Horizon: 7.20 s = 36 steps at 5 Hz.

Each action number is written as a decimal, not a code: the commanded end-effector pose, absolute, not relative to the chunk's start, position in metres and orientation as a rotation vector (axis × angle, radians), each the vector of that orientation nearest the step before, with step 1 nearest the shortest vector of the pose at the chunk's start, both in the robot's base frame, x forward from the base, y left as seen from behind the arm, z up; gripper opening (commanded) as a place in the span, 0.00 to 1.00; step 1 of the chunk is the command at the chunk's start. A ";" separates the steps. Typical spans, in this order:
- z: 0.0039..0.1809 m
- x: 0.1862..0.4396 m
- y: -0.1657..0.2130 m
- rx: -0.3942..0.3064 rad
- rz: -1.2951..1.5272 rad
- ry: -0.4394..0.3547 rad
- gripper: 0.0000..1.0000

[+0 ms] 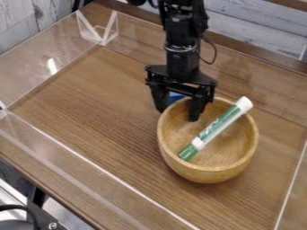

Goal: Put the blue block in the brown bowl

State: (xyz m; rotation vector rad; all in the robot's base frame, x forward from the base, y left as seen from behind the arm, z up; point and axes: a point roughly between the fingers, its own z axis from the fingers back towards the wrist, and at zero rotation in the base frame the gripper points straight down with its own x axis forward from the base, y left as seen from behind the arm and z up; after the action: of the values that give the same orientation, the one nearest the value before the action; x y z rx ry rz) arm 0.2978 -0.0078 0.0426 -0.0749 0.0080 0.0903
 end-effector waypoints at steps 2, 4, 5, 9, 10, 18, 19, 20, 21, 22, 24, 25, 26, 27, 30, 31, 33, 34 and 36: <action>0.052 0.308 -0.014 -0.081 0.081 -0.034 0.00; 0.060 0.304 -0.014 -0.079 0.067 -0.044 0.00; 0.064 0.303 -0.015 -0.080 0.061 -0.051 0.00; 0.077 0.303 -0.009 -0.072 0.032 -0.041 0.00; 0.078 0.304 -0.008 -0.070 0.024 -0.044 0.00; 0.078 0.306 0.001 -0.059 -0.031 -0.059 0.00; 0.077 0.305 0.002 -0.059 -0.036 -0.061 0.00; 0.077 0.305 0.002 -0.059 -0.042 -0.065 0.00; 0.076 0.305 0.003 -0.059 -0.047 -0.070 0.00; 0.076 0.305 0.004 -0.058 -0.052 -0.074 0.00; 0.074 0.306 0.004 -0.058 -0.062 -0.085 0.00; 0.074 0.306 0.004 -0.057 -0.066 -0.091 0.00; 0.075 0.306 0.007 -0.056 -0.073 -0.078 1.00; 0.078 0.307 0.009 -0.055 -0.079 -0.072 1.00; 0.127 0.310 0.012 -0.052 -0.085 -0.088 1.00; 0.144 0.311 0.019 -0.043 -0.079 -0.107 1.00; 0.146 0.308 0.022 -0.047 -0.079 -0.121 1.00; 0.142 0.307 0.023 -0.050 -0.085 -0.119 1.00; 0.135 0.307 0.026 -0.056 -0.093 -0.117 1.00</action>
State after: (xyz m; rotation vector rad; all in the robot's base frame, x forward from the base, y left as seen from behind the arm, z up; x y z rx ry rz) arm 0.3029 0.0234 0.1187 -0.0644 -0.0567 -0.0954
